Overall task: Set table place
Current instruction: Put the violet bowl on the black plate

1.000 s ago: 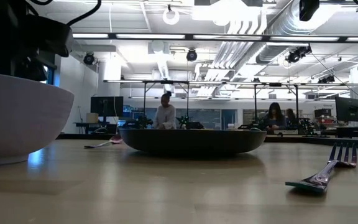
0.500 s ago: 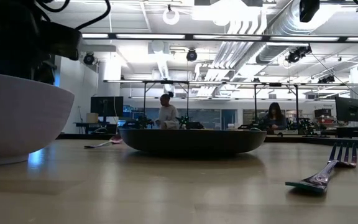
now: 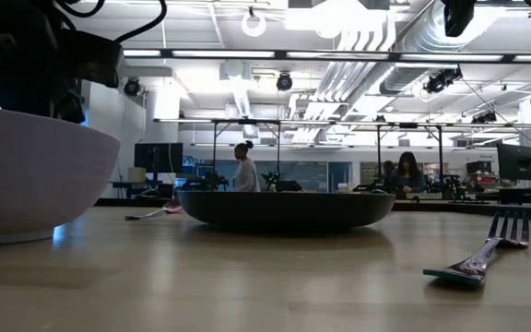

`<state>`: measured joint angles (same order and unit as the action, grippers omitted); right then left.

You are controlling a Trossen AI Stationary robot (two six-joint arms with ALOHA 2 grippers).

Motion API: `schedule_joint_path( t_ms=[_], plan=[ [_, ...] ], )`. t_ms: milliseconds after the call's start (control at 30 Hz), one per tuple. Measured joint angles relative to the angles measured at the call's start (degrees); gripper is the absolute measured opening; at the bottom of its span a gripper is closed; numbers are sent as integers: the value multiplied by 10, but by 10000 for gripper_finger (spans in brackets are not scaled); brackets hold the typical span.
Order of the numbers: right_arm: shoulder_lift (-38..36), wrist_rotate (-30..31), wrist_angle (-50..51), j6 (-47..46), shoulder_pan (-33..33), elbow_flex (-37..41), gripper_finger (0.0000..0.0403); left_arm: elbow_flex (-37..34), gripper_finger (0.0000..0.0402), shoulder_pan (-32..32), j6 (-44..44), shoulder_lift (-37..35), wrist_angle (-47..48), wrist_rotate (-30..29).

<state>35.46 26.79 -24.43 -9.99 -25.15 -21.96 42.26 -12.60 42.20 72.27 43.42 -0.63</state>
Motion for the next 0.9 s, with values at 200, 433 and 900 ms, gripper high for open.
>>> schedule_joint_path(
  t_ms=[200,433,900],
  plan=[
    [0,12,6,-1,0,0,204,1,3,9,23,-1,-6,9],
    [0,14,12,-2,0,0,204,38,2,50,24,-4,5,12],
    [0,14,16,-5,0,0,204,129,0,161,-5,13,22,-11]
  ],
)
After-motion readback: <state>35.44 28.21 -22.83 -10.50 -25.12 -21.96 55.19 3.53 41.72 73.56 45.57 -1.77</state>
